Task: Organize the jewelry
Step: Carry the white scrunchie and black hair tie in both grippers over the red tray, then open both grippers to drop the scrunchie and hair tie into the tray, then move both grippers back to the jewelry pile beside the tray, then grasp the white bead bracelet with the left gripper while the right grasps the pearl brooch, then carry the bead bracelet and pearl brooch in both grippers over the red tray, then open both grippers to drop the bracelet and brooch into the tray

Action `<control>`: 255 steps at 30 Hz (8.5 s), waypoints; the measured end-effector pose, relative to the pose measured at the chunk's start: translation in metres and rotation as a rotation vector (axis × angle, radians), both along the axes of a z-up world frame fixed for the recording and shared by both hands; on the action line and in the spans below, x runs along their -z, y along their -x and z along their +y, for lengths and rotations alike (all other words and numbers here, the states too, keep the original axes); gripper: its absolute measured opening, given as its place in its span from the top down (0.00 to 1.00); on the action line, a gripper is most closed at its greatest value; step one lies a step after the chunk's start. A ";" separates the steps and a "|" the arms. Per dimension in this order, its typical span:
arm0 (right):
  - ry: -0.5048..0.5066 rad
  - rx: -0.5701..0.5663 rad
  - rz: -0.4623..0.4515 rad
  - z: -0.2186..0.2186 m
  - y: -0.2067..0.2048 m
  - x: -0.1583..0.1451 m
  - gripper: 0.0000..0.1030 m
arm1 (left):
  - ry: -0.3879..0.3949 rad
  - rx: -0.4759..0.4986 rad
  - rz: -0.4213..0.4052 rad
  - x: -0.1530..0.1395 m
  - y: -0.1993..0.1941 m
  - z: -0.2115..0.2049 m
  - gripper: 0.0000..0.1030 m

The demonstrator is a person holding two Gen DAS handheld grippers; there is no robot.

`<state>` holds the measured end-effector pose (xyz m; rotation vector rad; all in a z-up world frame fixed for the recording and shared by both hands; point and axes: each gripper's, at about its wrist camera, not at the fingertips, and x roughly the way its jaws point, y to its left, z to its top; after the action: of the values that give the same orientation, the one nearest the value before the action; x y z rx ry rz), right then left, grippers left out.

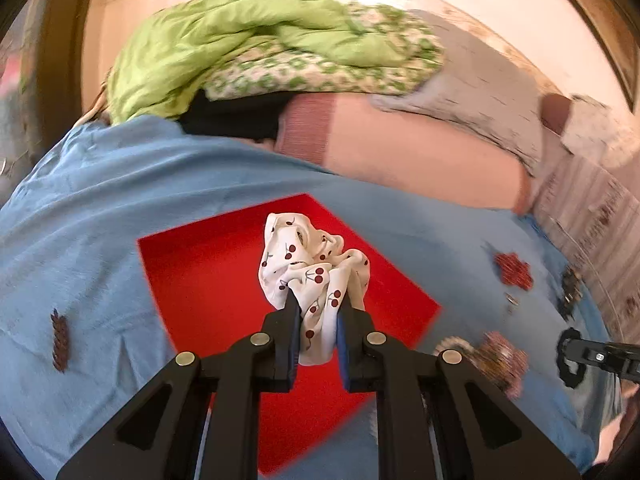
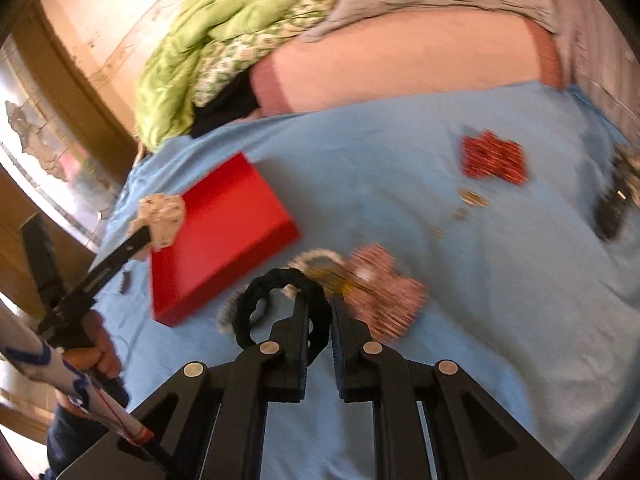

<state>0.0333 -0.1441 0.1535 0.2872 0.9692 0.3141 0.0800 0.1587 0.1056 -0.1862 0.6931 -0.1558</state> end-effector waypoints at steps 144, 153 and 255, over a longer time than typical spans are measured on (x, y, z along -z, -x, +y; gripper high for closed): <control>-0.036 0.135 -0.019 -0.050 -0.028 0.077 0.64 | -0.108 0.319 0.006 0.027 0.044 -0.104 0.95; 0.138 0.026 -0.019 -0.015 -0.042 0.094 0.69 | -0.118 0.325 0.020 0.030 0.043 -0.104 0.95; 0.039 -0.124 0.119 0.181 -0.239 0.090 0.61 | 0.010 -0.039 0.179 0.056 -0.079 0.025 0.95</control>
<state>0.2719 0.0373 0.0630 0.2121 1.1113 0.3940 0.1587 0.1838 0.0501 -0.2253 0.8663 -0.1066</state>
